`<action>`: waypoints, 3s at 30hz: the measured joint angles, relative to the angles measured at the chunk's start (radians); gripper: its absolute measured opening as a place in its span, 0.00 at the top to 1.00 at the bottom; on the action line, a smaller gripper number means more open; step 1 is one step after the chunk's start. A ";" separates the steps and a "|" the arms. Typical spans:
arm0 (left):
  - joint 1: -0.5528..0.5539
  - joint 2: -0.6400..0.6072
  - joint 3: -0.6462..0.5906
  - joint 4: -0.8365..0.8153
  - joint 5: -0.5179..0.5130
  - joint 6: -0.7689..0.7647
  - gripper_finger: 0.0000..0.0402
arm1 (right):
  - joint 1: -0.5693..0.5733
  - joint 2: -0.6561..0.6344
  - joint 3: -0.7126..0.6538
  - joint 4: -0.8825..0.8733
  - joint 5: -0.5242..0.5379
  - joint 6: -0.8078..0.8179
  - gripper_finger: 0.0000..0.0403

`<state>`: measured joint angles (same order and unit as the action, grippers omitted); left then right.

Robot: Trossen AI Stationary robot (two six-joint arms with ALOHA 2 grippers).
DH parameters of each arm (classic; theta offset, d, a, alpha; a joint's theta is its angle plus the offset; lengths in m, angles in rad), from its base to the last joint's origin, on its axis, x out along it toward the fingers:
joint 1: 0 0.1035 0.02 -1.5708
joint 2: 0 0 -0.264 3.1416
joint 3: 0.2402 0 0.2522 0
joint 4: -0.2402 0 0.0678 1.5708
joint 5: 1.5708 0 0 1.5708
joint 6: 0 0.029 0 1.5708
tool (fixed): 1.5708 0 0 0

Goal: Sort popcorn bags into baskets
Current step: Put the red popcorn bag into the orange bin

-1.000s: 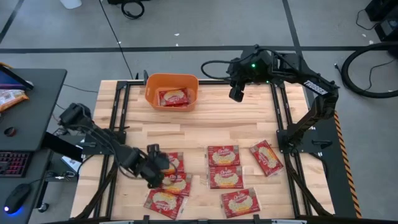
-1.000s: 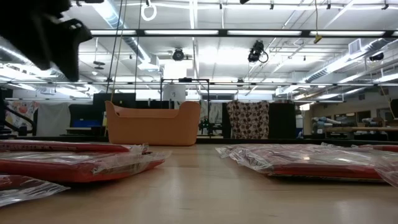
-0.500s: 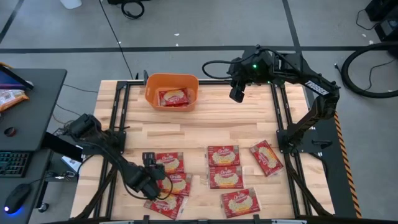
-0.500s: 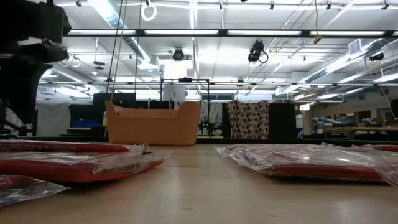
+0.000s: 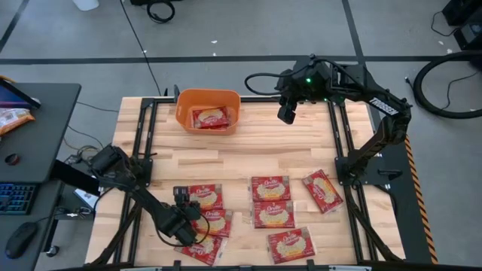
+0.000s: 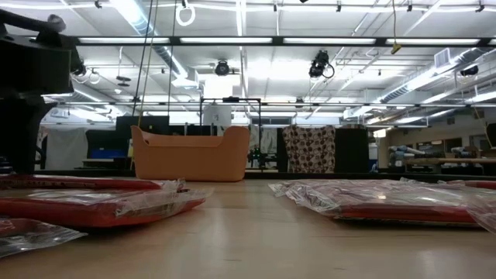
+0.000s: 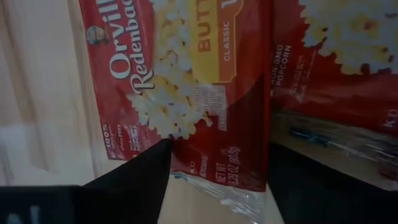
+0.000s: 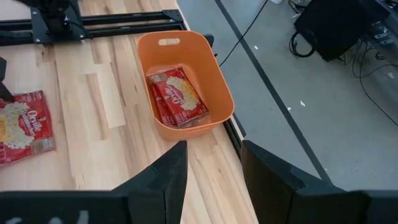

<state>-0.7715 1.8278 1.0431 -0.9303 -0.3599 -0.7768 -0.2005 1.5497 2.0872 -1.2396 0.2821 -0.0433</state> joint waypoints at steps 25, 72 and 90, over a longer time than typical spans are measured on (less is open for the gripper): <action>0.110 -0.291 0.002 -0.214 -0.056 0.044 0.98 | 0.005 0.001 0.000 0.020 -0.019 0.018 0.61; 1.272 -0.369 0.035 0.232 0.350 1.034 0.62 | 0.082 0.001 0.000 0.040 0.060 0.168 0.61; 0.517 -0.382 0.043 0.246 0.564 0.451 0.61 | 0.077 0.001 0.000 0.038 0.066 0.048 0.61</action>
<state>-0.2547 1.4456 1.0863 -0.6843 0.2040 -0.3258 -0.1238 1.5509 2.0872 -1.2018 0.3480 0.0045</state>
